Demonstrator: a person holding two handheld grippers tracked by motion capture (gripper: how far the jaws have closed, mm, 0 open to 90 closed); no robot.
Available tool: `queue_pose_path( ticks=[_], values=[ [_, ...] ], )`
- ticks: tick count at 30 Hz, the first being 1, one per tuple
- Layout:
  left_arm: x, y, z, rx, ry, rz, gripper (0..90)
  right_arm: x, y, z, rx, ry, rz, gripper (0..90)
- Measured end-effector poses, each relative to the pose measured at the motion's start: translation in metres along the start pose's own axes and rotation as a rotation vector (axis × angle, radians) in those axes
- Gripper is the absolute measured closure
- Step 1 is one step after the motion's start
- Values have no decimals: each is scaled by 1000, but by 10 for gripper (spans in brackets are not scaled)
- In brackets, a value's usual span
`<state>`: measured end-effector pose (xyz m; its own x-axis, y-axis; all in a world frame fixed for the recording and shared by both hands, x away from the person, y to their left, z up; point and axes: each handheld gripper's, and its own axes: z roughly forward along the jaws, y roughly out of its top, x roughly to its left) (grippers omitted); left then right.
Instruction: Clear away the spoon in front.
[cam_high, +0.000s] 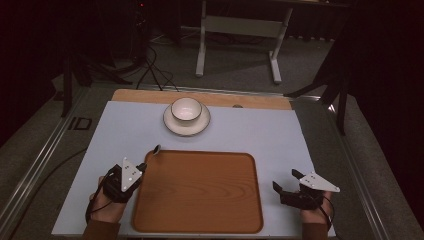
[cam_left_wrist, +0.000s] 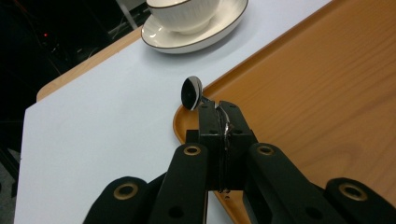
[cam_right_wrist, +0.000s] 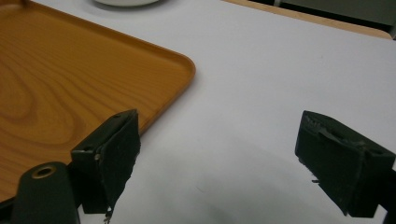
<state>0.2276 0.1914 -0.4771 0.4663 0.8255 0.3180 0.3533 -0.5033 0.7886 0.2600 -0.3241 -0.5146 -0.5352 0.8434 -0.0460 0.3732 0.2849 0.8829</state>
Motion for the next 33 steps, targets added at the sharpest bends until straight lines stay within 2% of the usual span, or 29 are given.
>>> queue_pose_path(
  ticks=[6,13,18,25,29,33],
  values=[
    [-2,-3,-4,1,-4,-5,889,0,0,0,-1,1,-1,138],
    [-7,-5,-4,26,-16,21,887,0,0,0,1,0,-2,139],
    [-9,-6,-4,37,-8,33,883,0,0,-1,-1,-1,-1,139],
    [-11,-10,-7,41,-6,20,809,1,0,0,2,-1,-2,139],
    [-12,-15,-10,36,-23,0,784,1,0,-1,1,-2,-2,139],
    [-15,-18,-10,44,-44,-2,773,1,0,0,3,0,-3,139]
  ],
)
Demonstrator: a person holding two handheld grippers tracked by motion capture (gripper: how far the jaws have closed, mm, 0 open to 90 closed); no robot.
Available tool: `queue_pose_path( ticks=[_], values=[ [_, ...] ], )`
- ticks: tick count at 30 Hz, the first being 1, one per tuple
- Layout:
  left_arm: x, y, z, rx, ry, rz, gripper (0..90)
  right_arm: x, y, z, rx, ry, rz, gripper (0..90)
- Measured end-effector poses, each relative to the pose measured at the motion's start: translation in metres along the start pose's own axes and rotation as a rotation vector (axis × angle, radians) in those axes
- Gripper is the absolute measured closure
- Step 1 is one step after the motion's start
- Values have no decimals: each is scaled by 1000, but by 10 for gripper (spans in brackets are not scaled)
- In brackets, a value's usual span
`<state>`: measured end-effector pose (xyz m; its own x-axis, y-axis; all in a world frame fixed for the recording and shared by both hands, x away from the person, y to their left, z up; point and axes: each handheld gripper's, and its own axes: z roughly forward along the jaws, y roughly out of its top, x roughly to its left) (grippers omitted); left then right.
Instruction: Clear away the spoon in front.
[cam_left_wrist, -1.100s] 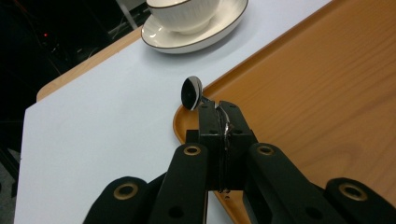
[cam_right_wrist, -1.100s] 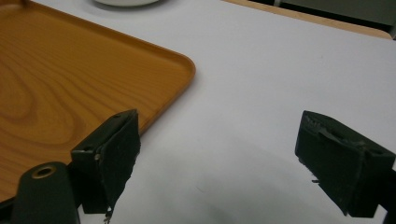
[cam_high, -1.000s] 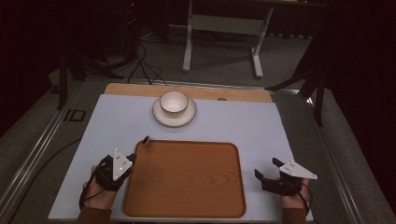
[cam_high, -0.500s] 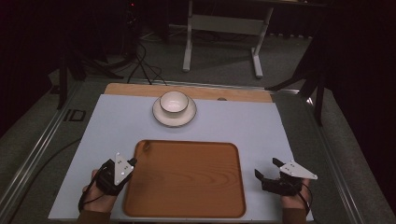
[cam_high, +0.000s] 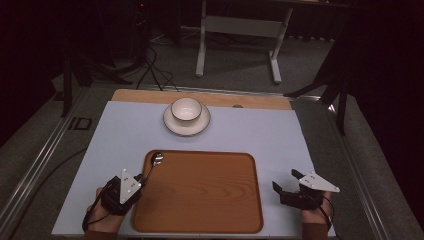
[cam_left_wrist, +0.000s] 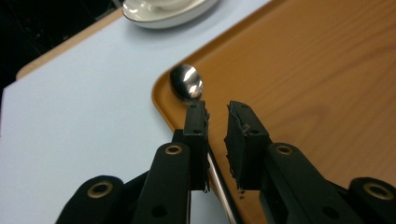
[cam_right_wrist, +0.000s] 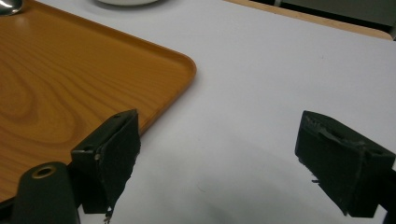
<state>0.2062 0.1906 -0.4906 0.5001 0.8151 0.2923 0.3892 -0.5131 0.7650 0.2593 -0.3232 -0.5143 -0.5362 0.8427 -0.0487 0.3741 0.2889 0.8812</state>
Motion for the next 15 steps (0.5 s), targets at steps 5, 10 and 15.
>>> queue_pose_path(
  ticks=[5,10,15],
  values=[
    [-4,-1,0,1,-19,-2,745,0,0,0,-1,-1,1,139],
    [0,-1,0,-11,-22,-24,703,0,0,0,1,0,-2,139],
    [6,2,-2,-45,-13,-62,600,0,0,0,-2,-2,1,139]
  ],
)
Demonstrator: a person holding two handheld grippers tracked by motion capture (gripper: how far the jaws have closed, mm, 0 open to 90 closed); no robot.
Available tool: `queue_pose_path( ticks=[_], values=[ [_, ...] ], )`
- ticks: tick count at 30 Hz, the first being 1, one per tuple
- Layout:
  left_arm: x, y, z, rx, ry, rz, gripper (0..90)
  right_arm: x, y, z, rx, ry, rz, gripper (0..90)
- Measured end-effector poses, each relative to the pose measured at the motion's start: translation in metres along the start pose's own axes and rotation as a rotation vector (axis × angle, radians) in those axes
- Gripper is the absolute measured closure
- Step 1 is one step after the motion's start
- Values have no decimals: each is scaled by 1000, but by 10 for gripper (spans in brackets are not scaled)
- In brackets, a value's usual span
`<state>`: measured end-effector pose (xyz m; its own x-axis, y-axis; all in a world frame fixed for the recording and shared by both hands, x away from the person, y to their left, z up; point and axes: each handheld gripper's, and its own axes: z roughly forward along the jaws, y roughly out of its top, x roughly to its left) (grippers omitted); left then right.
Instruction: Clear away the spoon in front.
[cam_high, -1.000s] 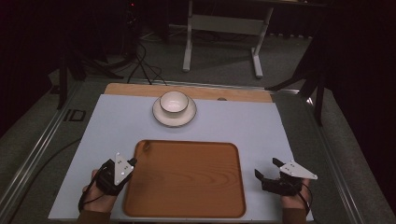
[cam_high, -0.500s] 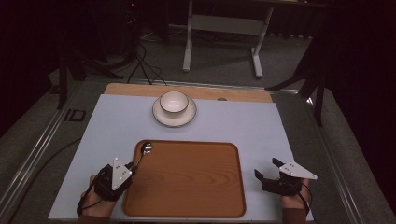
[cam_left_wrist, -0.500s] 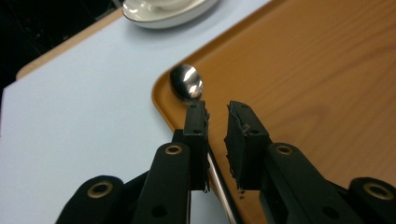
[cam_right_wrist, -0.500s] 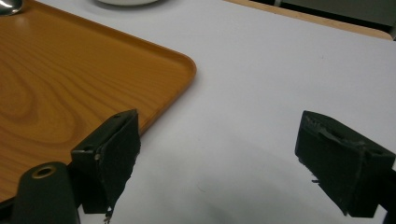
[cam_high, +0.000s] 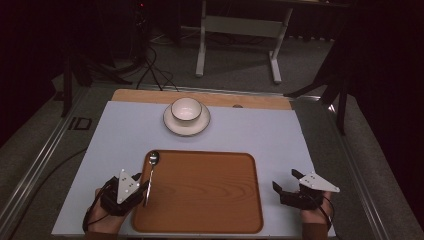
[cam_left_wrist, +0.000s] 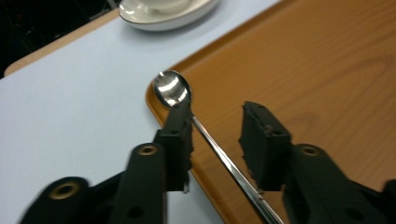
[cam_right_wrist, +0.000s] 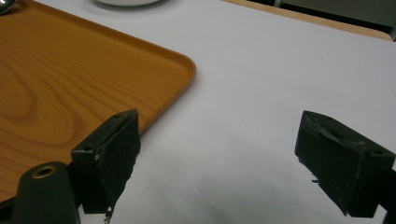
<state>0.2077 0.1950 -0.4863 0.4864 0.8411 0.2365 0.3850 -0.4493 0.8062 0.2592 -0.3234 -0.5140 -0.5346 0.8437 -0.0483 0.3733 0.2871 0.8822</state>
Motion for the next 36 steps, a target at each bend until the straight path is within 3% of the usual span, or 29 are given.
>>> queue_pose_path(
  ticks=[6,10,16,18,24,28,32,36],
  values=[
    [11,8,0,-24,1,-28,485,0,0,0,-2,0,-3,139],
    [22,12,6,-10,1,-51,415,0,0,0,-8,-1,-5,139],
    [42,13,16,-18,24,-138,312,0,0,-2,-16,-5,-3,139],
    [46,14,17,-21,29,-145,281,0,1,-2,-19,-6,-3,139],
    [71,5,24,-61,61,-275,256,0,1,-3,-23,-6,-5,139],
    [81,-7,28,-58,93,-331,251,0,1,-2,-22,-2,-11,139],
    [89,-16,28,-61,124,-359,251,0,1,-2,-23,-3,-12,139],
    [92,-22,30,-56,171,-352,251,0,1,-3,-24,-6,-10,139]
  ],
)
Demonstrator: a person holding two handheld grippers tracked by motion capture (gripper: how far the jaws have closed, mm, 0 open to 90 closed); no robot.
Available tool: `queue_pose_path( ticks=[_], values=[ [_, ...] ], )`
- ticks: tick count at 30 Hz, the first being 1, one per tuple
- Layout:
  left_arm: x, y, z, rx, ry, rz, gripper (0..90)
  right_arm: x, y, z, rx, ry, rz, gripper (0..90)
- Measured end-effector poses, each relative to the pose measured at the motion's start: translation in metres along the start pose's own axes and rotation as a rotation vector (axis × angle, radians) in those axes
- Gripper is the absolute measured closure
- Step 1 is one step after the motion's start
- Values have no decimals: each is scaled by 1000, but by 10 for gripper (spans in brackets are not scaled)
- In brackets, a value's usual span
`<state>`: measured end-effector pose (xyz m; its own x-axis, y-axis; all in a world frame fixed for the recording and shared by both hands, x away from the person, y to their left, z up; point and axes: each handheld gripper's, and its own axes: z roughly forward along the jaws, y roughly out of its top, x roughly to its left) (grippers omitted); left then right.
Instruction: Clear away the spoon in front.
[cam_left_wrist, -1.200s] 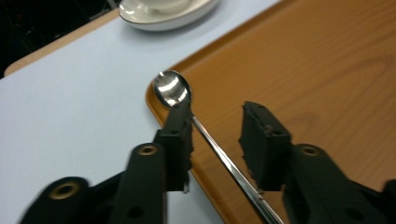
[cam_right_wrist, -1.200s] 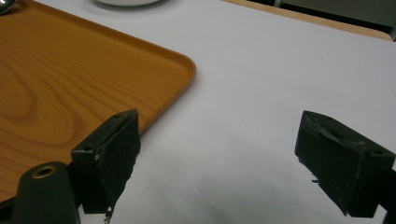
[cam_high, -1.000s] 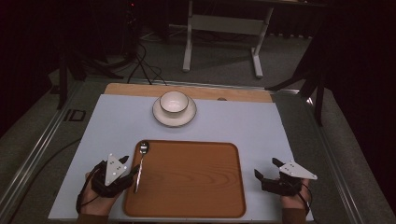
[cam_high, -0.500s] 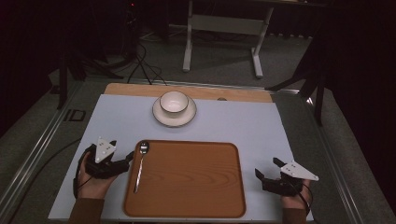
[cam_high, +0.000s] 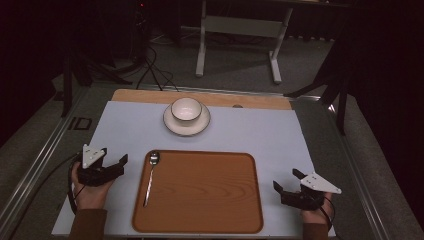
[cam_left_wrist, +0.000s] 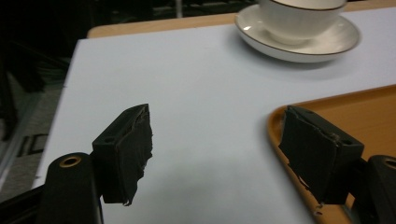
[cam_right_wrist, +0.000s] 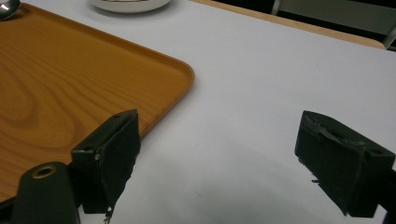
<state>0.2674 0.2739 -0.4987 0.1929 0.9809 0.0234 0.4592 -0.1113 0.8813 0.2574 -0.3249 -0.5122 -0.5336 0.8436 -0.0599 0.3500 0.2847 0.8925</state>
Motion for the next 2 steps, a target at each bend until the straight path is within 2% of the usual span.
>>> queue_pose_path(
  ticks=[2],
  values=[
    [1,-1,2,7,10,5,250,-1,0,1,1,-1,0,139]
  ],
)
